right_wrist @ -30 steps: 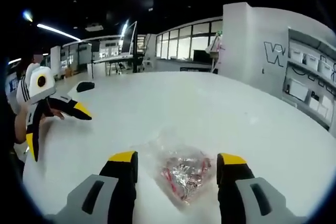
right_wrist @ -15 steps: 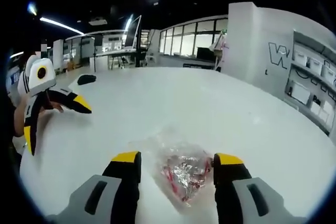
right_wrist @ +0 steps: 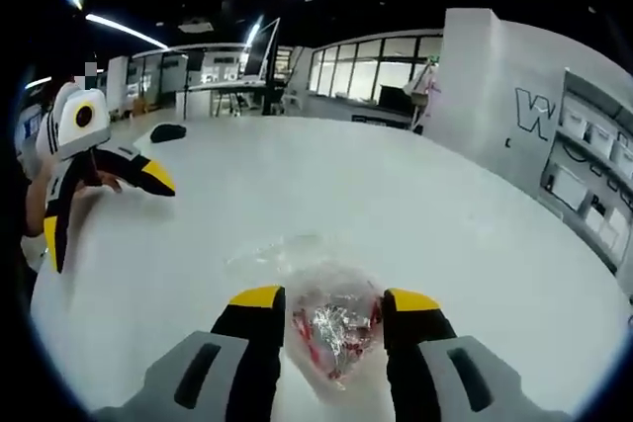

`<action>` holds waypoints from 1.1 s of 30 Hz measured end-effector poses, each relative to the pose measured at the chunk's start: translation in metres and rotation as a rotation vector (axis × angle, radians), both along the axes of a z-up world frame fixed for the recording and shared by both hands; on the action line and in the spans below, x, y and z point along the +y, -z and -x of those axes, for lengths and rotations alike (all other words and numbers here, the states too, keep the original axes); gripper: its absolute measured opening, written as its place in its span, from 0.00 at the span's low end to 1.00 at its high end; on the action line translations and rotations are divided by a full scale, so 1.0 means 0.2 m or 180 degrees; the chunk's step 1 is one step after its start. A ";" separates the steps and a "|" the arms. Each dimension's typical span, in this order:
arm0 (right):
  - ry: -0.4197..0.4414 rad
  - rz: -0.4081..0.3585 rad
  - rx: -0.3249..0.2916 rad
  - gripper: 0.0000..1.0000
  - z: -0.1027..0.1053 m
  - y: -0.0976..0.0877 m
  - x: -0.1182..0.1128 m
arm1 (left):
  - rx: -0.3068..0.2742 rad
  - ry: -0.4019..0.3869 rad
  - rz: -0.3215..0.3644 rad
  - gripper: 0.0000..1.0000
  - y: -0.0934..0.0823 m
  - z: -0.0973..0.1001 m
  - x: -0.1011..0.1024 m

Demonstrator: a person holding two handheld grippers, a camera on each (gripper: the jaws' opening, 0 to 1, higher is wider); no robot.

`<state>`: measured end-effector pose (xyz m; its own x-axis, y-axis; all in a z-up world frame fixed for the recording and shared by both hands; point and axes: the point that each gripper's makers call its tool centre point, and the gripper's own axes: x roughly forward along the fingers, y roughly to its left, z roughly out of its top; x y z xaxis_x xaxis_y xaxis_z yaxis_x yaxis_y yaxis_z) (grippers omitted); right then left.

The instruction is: Open the resealable bag by pulling the two sides of the seal apart until the entire bag opening is separated and visibly accessible.

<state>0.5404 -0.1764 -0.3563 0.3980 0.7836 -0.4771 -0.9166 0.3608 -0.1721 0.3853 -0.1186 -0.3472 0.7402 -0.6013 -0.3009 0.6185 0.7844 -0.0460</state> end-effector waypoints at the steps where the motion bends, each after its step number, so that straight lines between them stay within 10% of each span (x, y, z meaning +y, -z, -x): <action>1: -0.0012 0.0003 -0.0006 0.33 0.00 0.00 0.00 | -0.0001 -0.0002 0.0000 0.93 0.00 0.00 0.00; 33: -0.0432 0.0175 -0.0289 0.29 0.12 0.00 0.08 | 0.0007 -0.0007 -0.0013 0.92 0.01 0.00 0.00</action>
<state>0.5164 -0.1594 -0.3558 0.3337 0.8067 -0.4877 -0.9361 0.2225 -0.2725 0.3854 -0.1187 -0.3486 0.7409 -0.5984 -0.3050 0.6167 0.7860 -0.0440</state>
